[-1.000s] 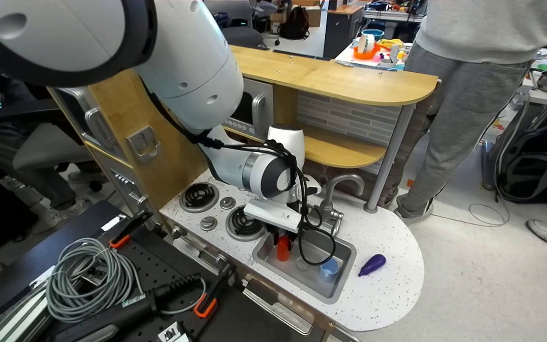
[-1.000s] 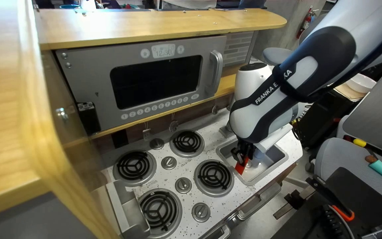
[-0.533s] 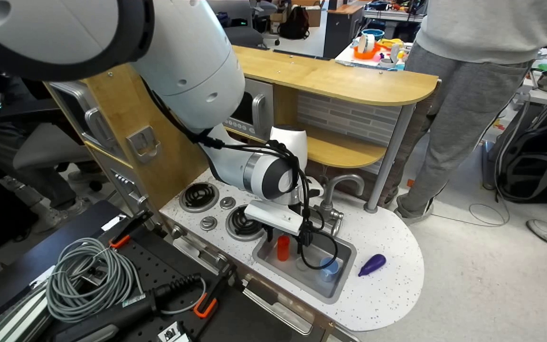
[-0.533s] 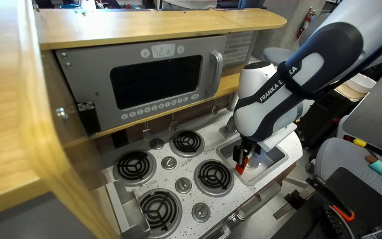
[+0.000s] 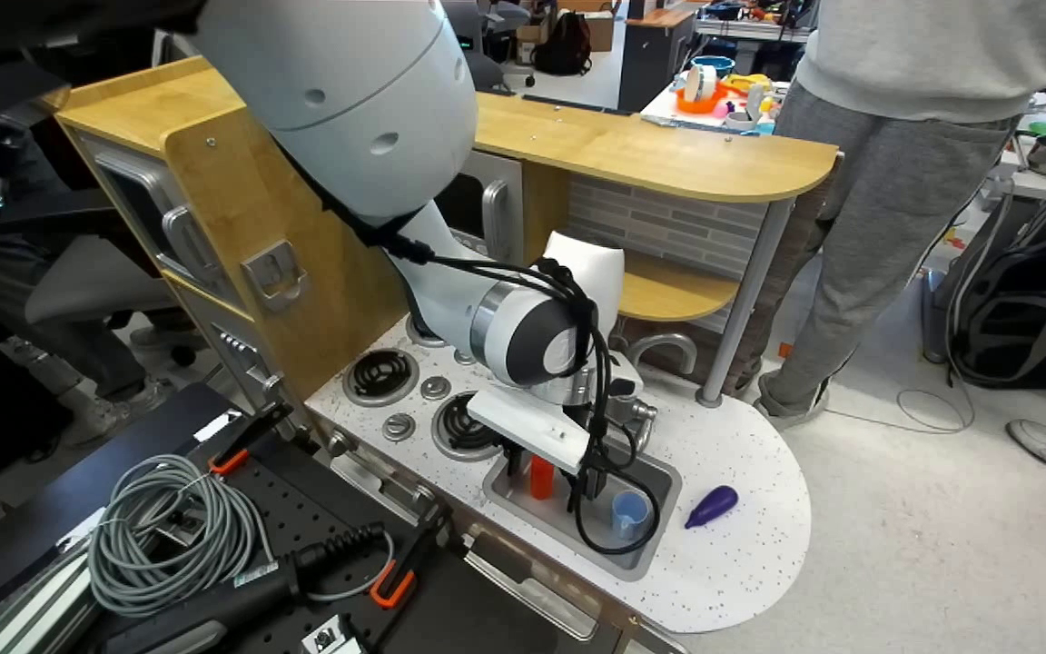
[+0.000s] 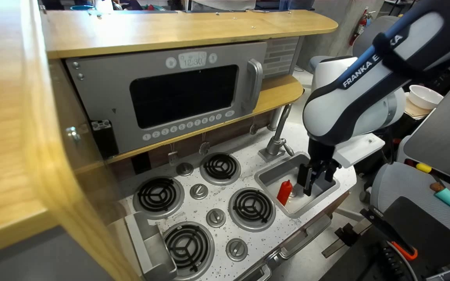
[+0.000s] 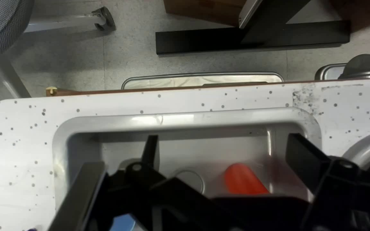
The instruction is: Pick up the sauce bottle from the light blue cup and put it in the sink.
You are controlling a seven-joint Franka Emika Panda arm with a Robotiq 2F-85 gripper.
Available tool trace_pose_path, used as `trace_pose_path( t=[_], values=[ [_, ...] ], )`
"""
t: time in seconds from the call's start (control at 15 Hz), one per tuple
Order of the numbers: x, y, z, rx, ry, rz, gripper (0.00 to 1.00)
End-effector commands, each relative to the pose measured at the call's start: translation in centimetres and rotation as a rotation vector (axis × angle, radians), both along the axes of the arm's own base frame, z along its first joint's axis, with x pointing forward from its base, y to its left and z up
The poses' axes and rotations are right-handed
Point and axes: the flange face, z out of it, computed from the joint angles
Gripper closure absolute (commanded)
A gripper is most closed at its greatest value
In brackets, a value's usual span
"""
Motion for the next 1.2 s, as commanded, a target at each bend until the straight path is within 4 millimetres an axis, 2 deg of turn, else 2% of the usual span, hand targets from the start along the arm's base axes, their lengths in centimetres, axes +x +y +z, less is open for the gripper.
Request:
trace_pose_path(
  t=[0.0,0.4,0.6,0.67,0.73,0.87,1.13],
  values=[
    [-3.6,-1.4,6.1,0.068,-0.042,-0.036,0.00],
    [-8.2,-4.7,16.2,0.119,-0.226,-0.093,0.00],
    [-9.4,-6.1,20.8,0.105,-0.288,-0.110,0.00],
    [-9.8,-6.7,21.6,0.086,-0.289,-0.109,0.00],
    [-8.1,-6.6,19.7,0.092,-0.264,-0.113,0.00],
    [-9.0,-7.1,21.3,0.083,-0.288,-0.120,0.00],
    [-9.5,-6.9,21.3,0.086,-0.283,-0.122,0.00]
  ],
)
